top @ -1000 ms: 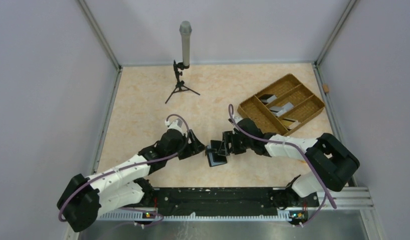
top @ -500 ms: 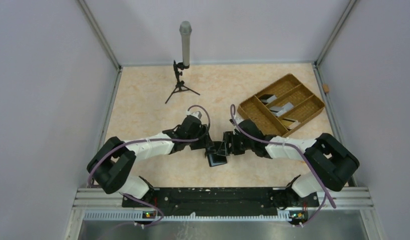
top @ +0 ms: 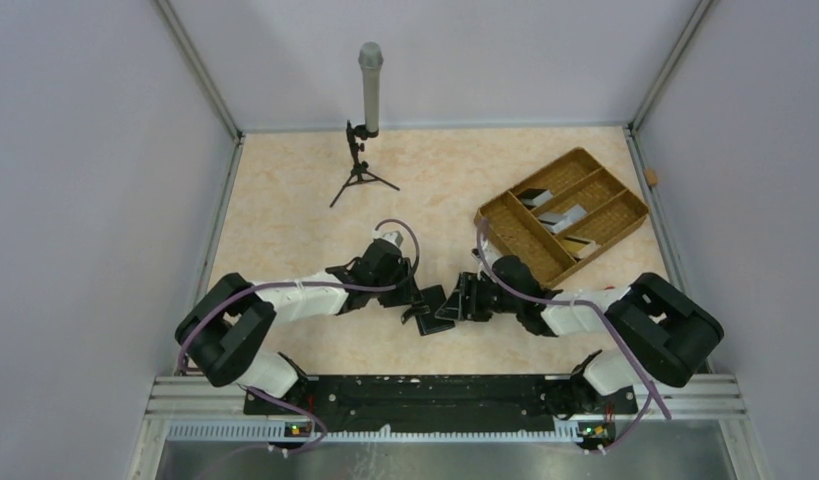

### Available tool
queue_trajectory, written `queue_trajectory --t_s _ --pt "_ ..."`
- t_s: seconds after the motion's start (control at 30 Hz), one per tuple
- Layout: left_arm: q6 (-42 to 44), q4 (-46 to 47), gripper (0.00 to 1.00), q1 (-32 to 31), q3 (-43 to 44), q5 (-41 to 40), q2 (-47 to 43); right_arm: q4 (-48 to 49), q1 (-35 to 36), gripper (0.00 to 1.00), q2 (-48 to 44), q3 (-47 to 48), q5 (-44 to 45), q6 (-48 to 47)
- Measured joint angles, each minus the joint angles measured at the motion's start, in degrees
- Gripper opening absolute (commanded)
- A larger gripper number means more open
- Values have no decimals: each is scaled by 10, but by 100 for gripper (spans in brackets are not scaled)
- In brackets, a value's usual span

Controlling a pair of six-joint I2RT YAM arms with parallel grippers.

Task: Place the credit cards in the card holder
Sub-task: Close the card holder at the center of the board.

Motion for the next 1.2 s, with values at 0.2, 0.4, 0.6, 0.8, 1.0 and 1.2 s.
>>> queue_trajectory --t_s 0.2,0.4,0.6,0.8,1.0,1.2 --pt "-19 33 21 -1 -19 -4 -1 60 7 53 19 -22 -13 42" --pt "-47 88 19 -1 -54 -7 -12 127 11 35 49 -37 -12 80" --pt "-70 124 39 -1 -83 -15 -28 140 11 0 66 -41 0 99" --pt "-58 -9 70 -3 -53 -78 -93 60 15 0 13 -2 21 59" --pt "-35 -157 76 -4 73 -144 -166 -95 25 0 -72 84 104 -44" --pt "-35 -141 80 -4 180 -132 -162 -205 80 0 -91 172 236 -141"
